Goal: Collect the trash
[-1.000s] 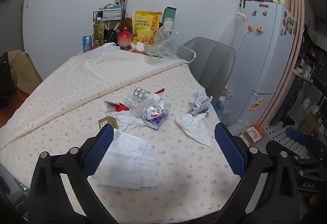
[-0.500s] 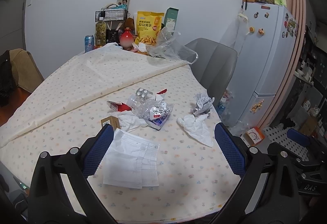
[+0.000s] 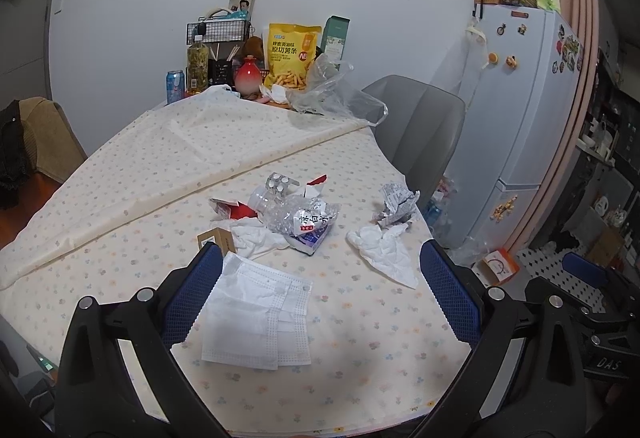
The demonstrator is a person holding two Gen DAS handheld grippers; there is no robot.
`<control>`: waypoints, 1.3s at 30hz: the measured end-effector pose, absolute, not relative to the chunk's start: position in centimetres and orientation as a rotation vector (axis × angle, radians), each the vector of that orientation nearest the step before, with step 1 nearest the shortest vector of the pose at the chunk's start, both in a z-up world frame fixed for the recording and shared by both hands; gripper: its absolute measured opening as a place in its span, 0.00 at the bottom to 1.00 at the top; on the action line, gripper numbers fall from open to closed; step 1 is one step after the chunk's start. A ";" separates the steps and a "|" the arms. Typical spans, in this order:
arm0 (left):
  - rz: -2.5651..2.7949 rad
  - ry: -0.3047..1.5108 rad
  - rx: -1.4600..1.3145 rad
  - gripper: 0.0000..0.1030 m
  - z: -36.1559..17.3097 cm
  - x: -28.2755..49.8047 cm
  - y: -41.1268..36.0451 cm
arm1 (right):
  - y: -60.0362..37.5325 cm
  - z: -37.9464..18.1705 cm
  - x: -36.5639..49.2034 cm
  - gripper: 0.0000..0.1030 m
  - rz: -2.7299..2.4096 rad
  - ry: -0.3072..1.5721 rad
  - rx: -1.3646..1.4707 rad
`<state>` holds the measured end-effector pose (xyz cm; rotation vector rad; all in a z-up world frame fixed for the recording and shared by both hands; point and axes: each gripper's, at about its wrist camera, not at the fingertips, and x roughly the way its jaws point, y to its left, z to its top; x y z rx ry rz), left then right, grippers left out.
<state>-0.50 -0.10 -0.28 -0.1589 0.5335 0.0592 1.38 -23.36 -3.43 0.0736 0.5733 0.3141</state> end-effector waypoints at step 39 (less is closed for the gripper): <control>0.076 0.531 -0.180 0.95 -0.4 0.2 1.0 | -23.8 -3.9 1.9 0.92 0.316 0.580 0.078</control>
